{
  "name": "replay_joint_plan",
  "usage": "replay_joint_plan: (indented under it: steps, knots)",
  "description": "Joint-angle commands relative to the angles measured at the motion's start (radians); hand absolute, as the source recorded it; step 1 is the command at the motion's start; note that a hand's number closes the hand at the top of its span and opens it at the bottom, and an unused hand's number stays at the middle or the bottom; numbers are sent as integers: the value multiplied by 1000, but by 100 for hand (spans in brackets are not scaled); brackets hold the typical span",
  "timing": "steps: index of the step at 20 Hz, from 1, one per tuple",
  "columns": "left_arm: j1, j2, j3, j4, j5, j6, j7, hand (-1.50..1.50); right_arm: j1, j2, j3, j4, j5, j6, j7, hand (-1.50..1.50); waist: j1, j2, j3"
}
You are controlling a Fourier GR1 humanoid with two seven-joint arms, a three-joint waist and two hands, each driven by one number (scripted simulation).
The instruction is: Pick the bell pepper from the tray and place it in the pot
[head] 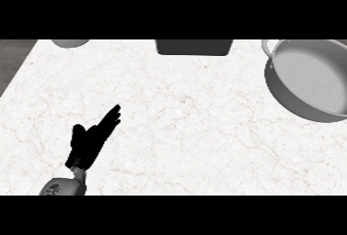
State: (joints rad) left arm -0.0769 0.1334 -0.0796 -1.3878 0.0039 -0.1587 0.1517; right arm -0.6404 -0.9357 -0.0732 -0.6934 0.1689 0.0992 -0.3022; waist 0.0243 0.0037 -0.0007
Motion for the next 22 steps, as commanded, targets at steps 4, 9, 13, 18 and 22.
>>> replay_joint_plan:
  steps: [4,9,13,18,22]
  knots:
    - [-21,-6,2,-3,0,-7,12,0,-180,102,136,93,191,-35,108,150,12,5,1]
    - [-54,-4,7,57,-8,-17,-24,0,-215,124,271,171,407,-182,178,150,29,15,1]
    - [-31,-45,-31,9,-45,35,14,0,-312,197,333,271,487,-96,302,150,35,12,1]
    - [-10,-16,-9,34,-23,-6,-34,0,-354,281,315,407,458,88,456,150,32,14,1]
    - [-28,-4,3,-10,4,-27,40,0,-378,318,333,498,502,111,422,-150,26,12,3]
